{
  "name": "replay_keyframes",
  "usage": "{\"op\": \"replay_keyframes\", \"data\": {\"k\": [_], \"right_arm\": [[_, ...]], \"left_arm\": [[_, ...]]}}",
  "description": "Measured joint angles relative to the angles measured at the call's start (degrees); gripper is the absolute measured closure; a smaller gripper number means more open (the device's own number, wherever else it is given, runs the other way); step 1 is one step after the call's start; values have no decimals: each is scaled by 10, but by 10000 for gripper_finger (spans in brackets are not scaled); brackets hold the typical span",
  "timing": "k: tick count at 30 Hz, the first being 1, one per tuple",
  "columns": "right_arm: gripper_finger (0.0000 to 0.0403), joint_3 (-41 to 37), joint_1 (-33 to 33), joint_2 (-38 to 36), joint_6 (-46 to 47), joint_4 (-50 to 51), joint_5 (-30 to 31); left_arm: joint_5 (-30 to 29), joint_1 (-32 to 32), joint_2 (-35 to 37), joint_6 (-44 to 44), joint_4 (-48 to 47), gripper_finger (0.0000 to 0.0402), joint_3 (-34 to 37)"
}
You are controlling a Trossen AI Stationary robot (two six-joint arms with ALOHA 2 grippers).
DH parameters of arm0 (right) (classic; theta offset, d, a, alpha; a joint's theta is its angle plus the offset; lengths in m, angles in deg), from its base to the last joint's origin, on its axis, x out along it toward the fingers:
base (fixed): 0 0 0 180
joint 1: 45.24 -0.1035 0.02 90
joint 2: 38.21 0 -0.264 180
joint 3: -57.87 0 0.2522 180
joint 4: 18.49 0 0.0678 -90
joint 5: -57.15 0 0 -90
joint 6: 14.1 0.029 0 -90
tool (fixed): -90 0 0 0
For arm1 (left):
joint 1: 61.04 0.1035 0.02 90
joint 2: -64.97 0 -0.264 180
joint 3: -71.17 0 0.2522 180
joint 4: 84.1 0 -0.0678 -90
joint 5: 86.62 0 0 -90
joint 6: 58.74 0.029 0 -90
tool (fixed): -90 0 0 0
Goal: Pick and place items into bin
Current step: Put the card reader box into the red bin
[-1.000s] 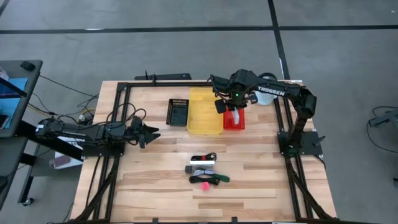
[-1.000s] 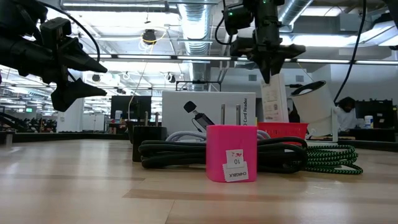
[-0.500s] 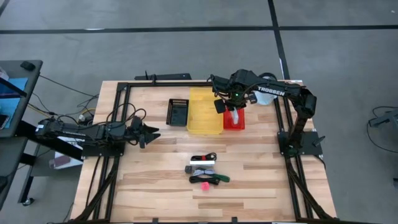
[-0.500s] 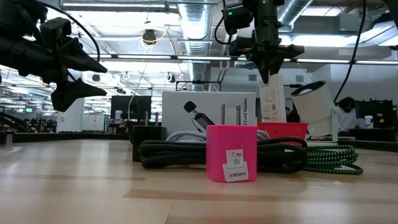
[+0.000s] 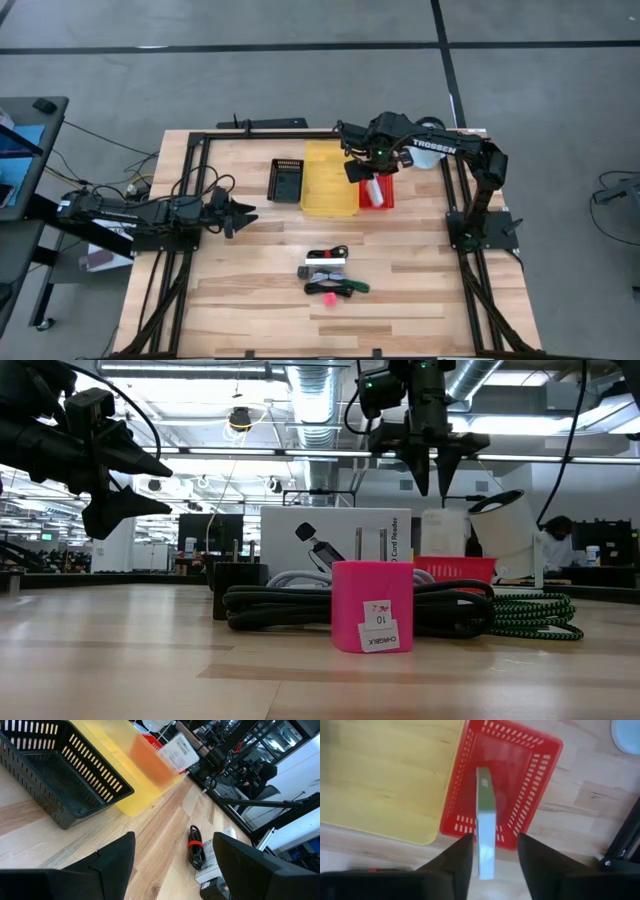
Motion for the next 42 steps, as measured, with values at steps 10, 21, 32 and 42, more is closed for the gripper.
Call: {"op": "replay_keyframes", "data": {"k": [10,21,32,42], "right_arm": [[205,0,0,0,0,0,24],[229,0,0,0,-6,0,31],[227,1,-10,0,-21,44,44],[210,1,-91,0,-130,53,43]], "left_arm": [[0,0,0,0,0,144,0],[0,0,0,0,0,144,0],[0,0,0,0,0,144,0],[0,0,0,0,0,144,0]]}}
